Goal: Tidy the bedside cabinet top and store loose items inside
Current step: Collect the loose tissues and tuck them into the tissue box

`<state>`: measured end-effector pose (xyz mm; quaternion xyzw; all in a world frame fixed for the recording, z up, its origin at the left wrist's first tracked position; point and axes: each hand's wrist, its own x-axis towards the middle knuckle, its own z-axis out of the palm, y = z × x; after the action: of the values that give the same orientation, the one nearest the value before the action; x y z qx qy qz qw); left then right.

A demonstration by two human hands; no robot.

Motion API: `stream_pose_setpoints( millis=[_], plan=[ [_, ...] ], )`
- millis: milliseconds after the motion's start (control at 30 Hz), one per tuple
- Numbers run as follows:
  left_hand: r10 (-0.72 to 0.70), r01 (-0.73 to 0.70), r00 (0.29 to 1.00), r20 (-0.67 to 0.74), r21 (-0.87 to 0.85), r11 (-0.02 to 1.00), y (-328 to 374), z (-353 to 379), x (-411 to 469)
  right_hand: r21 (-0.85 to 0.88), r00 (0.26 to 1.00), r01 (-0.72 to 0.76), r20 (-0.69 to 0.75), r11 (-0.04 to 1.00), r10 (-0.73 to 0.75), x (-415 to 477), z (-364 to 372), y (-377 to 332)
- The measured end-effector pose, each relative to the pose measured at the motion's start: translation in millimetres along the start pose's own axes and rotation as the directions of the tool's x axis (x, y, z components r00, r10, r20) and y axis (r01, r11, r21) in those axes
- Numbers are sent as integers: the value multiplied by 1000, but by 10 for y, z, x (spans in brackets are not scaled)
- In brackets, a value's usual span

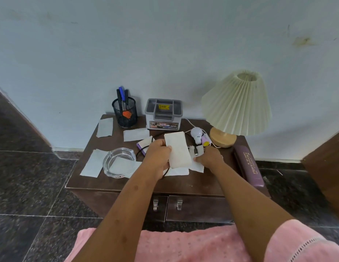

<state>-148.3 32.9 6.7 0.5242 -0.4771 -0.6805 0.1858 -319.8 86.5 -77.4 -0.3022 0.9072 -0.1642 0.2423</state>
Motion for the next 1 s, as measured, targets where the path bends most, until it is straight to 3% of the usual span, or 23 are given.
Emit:
stream_pose_setpoints(
  millis=[100,167,300,433,533,633,767,1000],
  plan=[
    [-10,10,1000,2,19,1000,18,-67,15,17,999,-32,23,999,32,52,-9,-69],
    [-6,6,1000,-1,13,1000,17,-115,12,130,999,-22,29,991,18,61,-105,-127],
    [14,-14,1000,-9,-9,1000,34,-197,-1,376,994,58,-106,925,-19,-92,-398,-330],
    [15,-15,1000,1,-92,996,54,-215,-32,740,982,114,17,663,-188,-453,-558,-625],
    [27,-27,1000,-3,-138,990,47,-188,-65,826,945,124,71,550,-319,-673,-575,-806],
    [39,-37,999,8,-199,979,49,-168,-97,813,937,87,131,576,-325,-781,-486,-871],
    [43,-50,999,-29,-263,964,66,-185,-75,671,953,133,117,730,-280,-776,-381,-862],
    [31,-43,999,-43,-312,949,83,-220,-28,656,957,132,111,744,-268,-729,-230,-941]
  ],
)
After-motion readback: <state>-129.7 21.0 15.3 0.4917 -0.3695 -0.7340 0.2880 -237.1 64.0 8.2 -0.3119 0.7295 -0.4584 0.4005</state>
